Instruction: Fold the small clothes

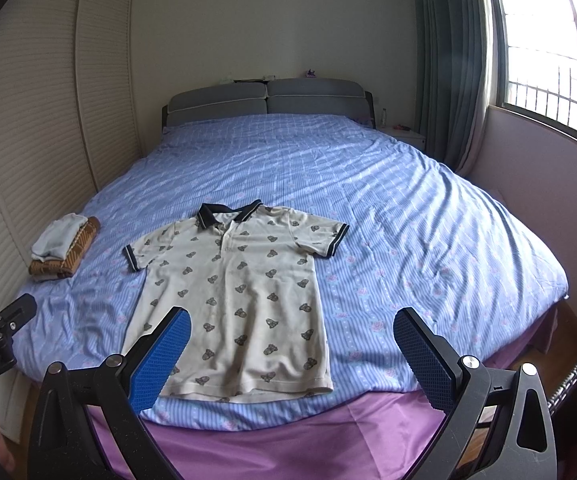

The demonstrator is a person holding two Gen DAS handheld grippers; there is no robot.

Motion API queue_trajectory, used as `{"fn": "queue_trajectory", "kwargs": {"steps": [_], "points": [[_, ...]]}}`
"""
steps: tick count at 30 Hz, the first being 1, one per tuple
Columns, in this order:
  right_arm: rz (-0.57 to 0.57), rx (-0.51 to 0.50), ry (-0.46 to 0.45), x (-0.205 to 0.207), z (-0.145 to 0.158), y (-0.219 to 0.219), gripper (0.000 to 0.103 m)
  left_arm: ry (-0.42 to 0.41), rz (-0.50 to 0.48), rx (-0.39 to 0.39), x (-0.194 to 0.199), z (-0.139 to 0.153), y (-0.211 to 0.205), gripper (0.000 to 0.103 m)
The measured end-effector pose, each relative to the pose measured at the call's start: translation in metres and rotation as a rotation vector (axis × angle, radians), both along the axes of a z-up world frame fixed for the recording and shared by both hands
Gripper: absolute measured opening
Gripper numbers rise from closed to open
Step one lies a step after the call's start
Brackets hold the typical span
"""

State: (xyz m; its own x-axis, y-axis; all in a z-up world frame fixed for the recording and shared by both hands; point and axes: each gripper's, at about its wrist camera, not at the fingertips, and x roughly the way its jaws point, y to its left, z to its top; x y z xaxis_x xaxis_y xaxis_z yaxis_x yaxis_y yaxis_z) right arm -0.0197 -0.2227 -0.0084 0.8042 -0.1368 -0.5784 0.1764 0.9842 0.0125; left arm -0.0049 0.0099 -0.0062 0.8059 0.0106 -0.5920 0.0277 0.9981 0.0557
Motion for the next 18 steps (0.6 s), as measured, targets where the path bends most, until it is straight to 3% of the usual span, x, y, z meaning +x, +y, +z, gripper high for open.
{"fn": "queue_trajectory", "kwargs": {"steps": [10,18], "points": [[0.006,0.016,0.002,0.003,-0.005,0.000,0.102,-0.011,0.005,0.011,0.002,0.000,0.000,0.103],[-0.005,-0.007,-0.024,0.028,-0.009,-0.017,0.102,-0.017,-0.012,0.021,0.034,0.001,-0.019,0.103]]}}
